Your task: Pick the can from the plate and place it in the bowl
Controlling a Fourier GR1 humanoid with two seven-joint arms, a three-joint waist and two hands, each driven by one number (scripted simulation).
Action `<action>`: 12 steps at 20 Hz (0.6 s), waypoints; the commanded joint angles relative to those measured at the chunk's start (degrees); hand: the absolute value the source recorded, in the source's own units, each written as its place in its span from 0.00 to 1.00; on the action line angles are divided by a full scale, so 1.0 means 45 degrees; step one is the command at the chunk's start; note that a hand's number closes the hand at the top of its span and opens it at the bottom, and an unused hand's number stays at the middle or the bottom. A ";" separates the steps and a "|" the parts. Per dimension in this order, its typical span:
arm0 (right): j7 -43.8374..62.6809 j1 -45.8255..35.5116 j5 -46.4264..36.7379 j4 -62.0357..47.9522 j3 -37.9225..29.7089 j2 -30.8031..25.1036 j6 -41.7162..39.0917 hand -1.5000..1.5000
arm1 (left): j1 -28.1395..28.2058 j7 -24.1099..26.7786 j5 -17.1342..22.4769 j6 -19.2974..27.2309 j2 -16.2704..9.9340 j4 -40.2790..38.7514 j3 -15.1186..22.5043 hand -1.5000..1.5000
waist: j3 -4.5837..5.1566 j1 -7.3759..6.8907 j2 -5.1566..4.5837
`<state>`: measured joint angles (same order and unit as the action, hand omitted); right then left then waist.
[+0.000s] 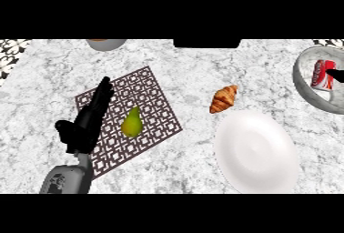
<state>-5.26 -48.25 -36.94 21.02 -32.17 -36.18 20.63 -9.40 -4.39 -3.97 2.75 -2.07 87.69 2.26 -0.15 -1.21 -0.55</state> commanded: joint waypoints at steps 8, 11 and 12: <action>-0.0495 0.0283 0.2454 0.1987 -0.1328 0.0203 0.0223 0.00 | 0.0317 -0.0527 0.0258 -0.0075 -0.0207 0.0531 -0.0334 0.50 | 0.0042 0.0361 0.0195; -0.0935 0.0763 0.3426 0.2010 -0.1935 -0.0195 -0.0450 0.00 | 0.0671 -0.0550 0.0127 -0.0191 -0.0276 0.0967 -0.0100 0.50 | 0.0029 0.0233 0.0154; -0.0717 0.1031 0.3708 0.2419 -0.2064 -0.0829 -0.1410 0.00 | -0.0379 -0.0174 0.0129 -0.0011 -0.0237 -0.0424 -0.0533 0.50 | 0.0038 0.0435 0.0162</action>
<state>-9.21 -46.08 -24.62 28.63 -39.32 -37.75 19.02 -9.02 -5.21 -3.89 2.99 -2.45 88.07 1.30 -0.01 0.06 0.04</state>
